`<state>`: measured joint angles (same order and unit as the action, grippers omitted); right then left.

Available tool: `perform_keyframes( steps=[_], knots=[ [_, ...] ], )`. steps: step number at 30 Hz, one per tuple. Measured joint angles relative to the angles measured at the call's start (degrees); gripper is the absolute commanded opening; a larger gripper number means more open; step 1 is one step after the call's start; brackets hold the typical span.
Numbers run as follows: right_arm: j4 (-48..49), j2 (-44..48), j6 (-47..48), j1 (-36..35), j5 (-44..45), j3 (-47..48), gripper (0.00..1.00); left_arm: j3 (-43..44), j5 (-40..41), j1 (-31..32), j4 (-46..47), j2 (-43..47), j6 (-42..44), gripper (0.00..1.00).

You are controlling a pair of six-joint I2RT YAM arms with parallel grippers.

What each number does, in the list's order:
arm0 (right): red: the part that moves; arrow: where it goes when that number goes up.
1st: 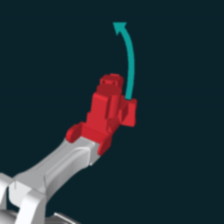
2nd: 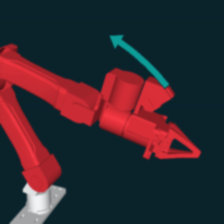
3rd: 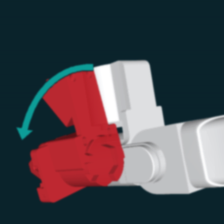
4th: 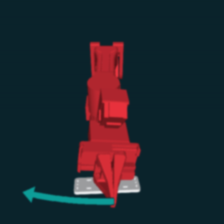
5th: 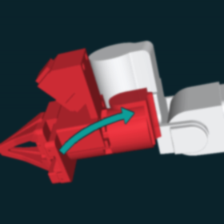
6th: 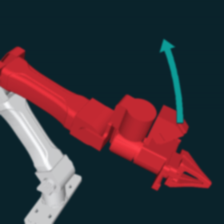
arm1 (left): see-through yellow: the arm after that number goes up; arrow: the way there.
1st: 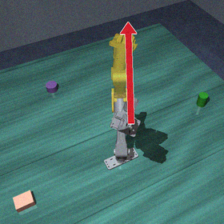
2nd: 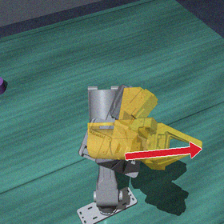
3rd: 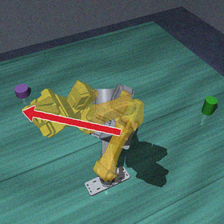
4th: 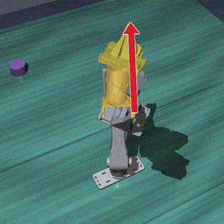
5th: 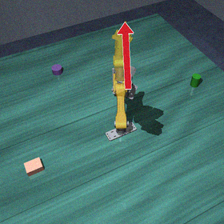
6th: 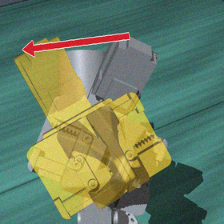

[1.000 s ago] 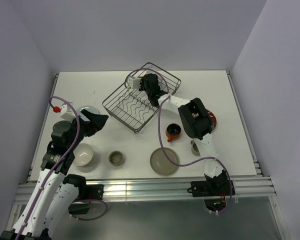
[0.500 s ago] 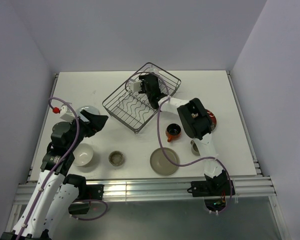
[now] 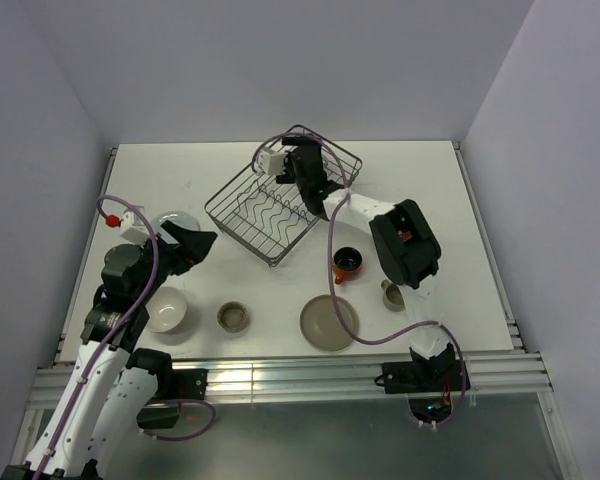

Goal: Load the mixed dishes into the dish rack

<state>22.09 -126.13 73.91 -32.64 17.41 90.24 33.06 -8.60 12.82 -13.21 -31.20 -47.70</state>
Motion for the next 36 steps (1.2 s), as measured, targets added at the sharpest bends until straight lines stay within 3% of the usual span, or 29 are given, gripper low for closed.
perform_keyframes(
  steps=[10, 14, 18, 23, 27, 36],
  knots=[
    [-20.44, 15.28, -14.49, -0.59, -4.26, 5.7, 0.91, 2.82, -1.95, 0.0, -4.22, -1.07, 2.14, 0.83],
    [-35.1, 21.46, -23.69, 0.04, -13.09, 9.03, 0.91, 4.72, -2.25, 0.0, -6.91, -0.83, 3.28, 0.83],
    [-47.32, 28.65, -32.81, 2.12, -28.89, 8.57, 0.9, 5.22, -2.32, 0.0, -9.16, 0.09, 3.3, 0.83],
    [-53.48, 41.66, -43.25, 5.99, -51.47, -3.45, 0.88, 5.22, -0.9, 0.0, -12.2, -0.66, 3.28, 0.83],
    [-54.1, 48.81, -49.88, 6.19, -64.39, -13.31, 0.86, 5.22, 0.98, -0.04, -14.23, -3.54, 3.28, 0.84],
    [-54.23, 56.19, -55.98, 9.7, -75.93, -25.81, 0.86, 6.12, 2.25, -0.44, -14.51, -10.51, 3.3, 0.83]
  ],
)
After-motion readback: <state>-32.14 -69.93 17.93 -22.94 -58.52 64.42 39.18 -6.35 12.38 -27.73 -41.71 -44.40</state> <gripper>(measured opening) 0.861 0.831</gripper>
